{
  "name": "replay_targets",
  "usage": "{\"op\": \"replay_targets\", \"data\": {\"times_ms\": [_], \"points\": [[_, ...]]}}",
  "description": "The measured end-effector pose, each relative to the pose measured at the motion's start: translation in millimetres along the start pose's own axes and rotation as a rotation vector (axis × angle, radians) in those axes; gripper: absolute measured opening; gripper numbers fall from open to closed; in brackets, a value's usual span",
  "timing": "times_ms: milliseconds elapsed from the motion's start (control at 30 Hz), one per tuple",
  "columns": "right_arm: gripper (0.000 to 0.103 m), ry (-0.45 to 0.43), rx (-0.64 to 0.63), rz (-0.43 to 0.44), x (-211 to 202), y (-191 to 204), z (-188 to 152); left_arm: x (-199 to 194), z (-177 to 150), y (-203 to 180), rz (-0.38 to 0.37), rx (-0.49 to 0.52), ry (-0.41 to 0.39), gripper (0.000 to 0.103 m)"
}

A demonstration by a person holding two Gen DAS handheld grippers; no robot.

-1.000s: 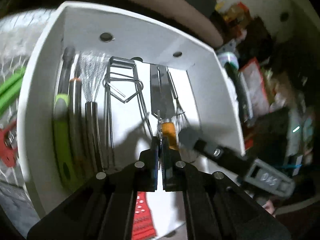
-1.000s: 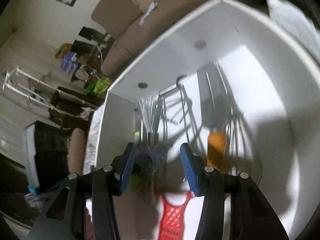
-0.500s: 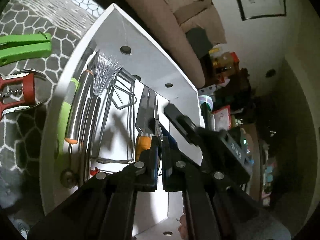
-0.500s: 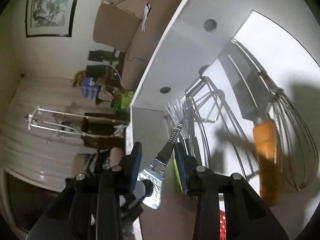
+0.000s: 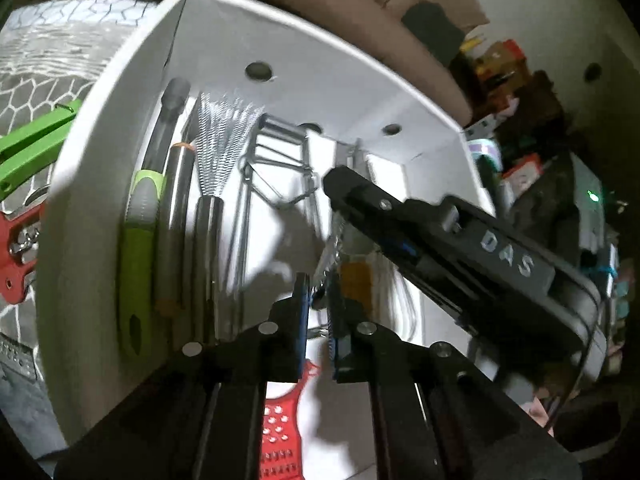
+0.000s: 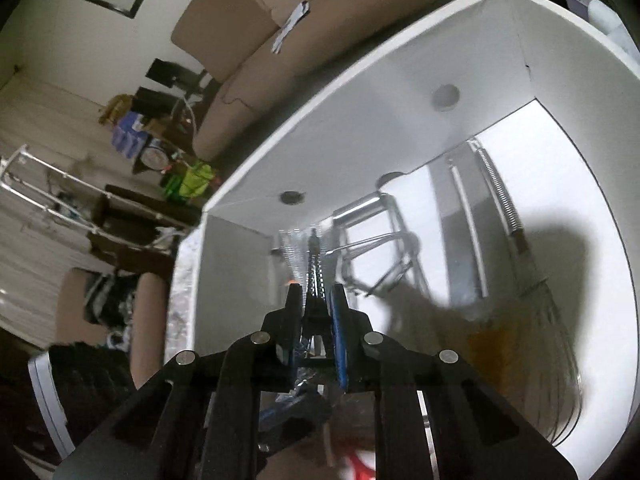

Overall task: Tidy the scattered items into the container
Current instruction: 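Lower the opener into the white box and open the right tool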

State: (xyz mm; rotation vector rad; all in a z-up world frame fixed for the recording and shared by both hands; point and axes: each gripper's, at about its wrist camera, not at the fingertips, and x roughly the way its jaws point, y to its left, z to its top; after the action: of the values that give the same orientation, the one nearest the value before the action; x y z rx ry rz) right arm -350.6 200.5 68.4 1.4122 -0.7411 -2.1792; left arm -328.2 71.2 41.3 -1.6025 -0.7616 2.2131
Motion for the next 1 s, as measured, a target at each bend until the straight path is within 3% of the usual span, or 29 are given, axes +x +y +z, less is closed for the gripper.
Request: {"op": "replay_targets", "data": {"times_ms": [233, 500, 600, 833, 1000], "points": [[0.013, 0.012, -0.087, -0.083, 21, 0, -9, 18, -7, -5, 0.101, 0.068, 0.048, 0.015], [0.011, 0.061, -0.238, -0.199, 39, 11, -26, -30, -31, 1, 0.007, 0.028, 0.005, 0.016], [0.011, 0.075, -0.272, -0.225, 43, 15, -30, -46, -32, 8, -0.023, 0.004, -0.015, 0.021], [0.011, 0.106, -0.282, -0.272, 35, 8, -41, -63, -24, 11, 0.011, 0.026, -0.057, 0.021], [0.015, 0.032, -0.222, -0.232, 2, 2, -39, -63, -27, 2, 0.069, 0.105, -0.062, 0.025]]}}
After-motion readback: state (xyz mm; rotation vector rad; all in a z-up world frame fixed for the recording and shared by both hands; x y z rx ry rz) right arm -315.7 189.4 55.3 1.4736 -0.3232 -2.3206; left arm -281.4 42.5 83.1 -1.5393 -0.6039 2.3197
